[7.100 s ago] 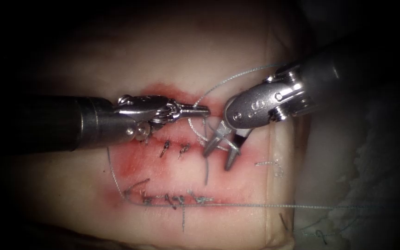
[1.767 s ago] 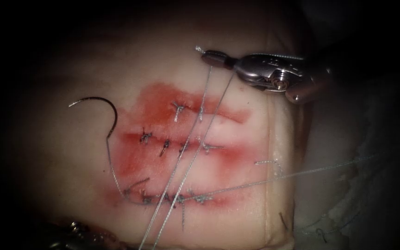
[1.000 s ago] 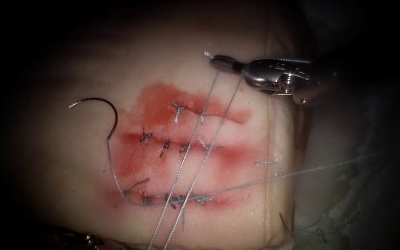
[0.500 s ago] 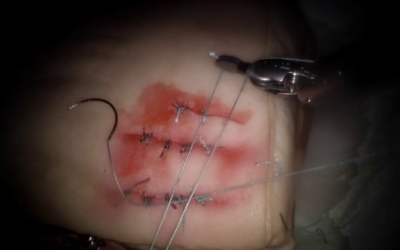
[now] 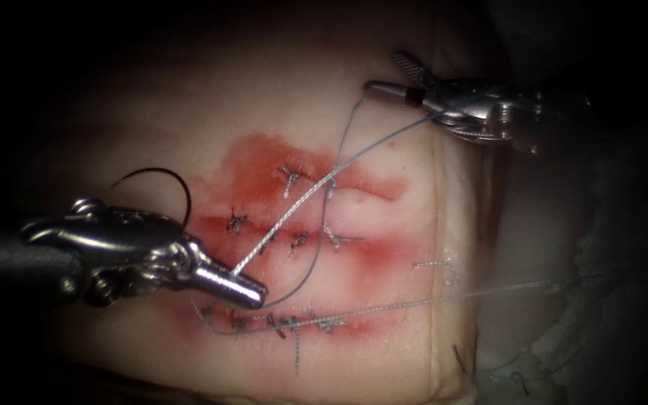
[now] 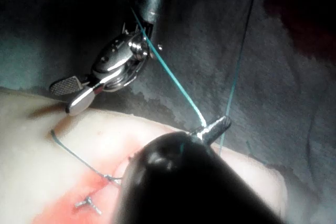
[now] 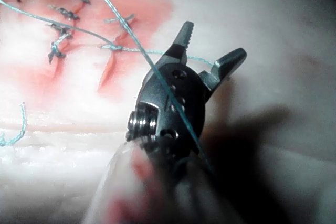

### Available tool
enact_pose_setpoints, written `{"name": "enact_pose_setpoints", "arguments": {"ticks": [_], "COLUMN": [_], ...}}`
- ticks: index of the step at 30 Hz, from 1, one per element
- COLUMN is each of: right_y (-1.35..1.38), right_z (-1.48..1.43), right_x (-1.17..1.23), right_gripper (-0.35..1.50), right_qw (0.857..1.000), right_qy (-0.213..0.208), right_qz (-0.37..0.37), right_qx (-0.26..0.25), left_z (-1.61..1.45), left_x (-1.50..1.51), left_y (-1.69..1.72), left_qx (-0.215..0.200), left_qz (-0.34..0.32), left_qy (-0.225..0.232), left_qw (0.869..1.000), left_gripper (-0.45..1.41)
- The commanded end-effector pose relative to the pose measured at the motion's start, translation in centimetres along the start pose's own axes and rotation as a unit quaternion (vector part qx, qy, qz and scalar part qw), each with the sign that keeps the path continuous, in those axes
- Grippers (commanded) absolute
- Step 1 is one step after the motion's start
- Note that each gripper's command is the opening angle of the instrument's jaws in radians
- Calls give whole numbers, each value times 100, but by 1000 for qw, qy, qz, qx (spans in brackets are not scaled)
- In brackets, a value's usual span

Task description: Wound Closure

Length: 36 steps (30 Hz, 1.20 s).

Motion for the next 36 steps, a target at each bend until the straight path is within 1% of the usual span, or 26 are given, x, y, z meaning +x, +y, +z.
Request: {"name": "enact_pose_setpoints", "arguments": {"ticks": [1,2,4,5,6,7,9,11,13,14,18,22,23,24,25,26,27,31,34,36], "right_y": [20,25,36,40,50,54,65,74,82,85,95,99,101,104,105,107,109,118,127,133], "right_z": [2,1,-1,-1,-1,-1,-1,2,6,7,11,17,20,22,23,24,26,33,35,35], "right_x": [6,7,9,9,8,7,6,4,5,5,12,28,35,39,40,39,39,37,33,29], "right_gripper": [103,98,98,93,73,66,67,67,57,56,57,59,56,42,37,20,12,2,-3,-3], "right_qw": [1000,1000,999,998,997,995,993,992,990,989,979,964,956,948,947,947,947,951,948,949], "right_qy": [0,0,2,2,5,4,2,-3,-11,-15,-31,-48,-58,-65,-67,-66,-66,-79,-94,-100], "right_qz": [0,0,-1,-2,-3,-3,-4,-6,-2,0,8,32,43,59,62,72,78,92,96,100], "right_qx": [-13,-22,-44,-55,-83,-95,-118,-128,-140,-148,-203,-260,-285,-305,-308,-306,-304,-286,-289,-281], "left_z": [7,8,14,17,23,28,36,45,53,56,63,60,55,49,46,43,41,40,42,42], "left_x": [-15,-25,-46,-53,-67,-75,-85,-92,-95,-95,-87,-72,-61,-53,-49,-46,-43,-34,-27,-25], "left_y": [7,10,19,24,36,45,61,77,93,100,144,187,209,226,236,243,248,265,272,273], "left_qx": [5,11,24,29,29,25,21,19,13,10,6,-5,-11,-16,-19,-22,-24,-43,-68,-73], "left_qz": [4,6,20,22,25,28,29,32,36,41,55,71,81,88,92,95,89,76,79,80], "left_qy": [-17,-33,-69,-83,-92,-95,-98,-99,-102,-103,-97,-94,-92,-92,-91,-92,-93,-106,-126,-132], "left_qw": [1000,999,997,996,995,995,995,994,994,994,994,993,992,992,991,991,991,991,987,985], "left_gripper": [-45,-45,-45,-45,-45,-45,-45,-45,-45,-45,-45,-45,-45,-45,-45,-45,-45,-45,-30,-28]}}
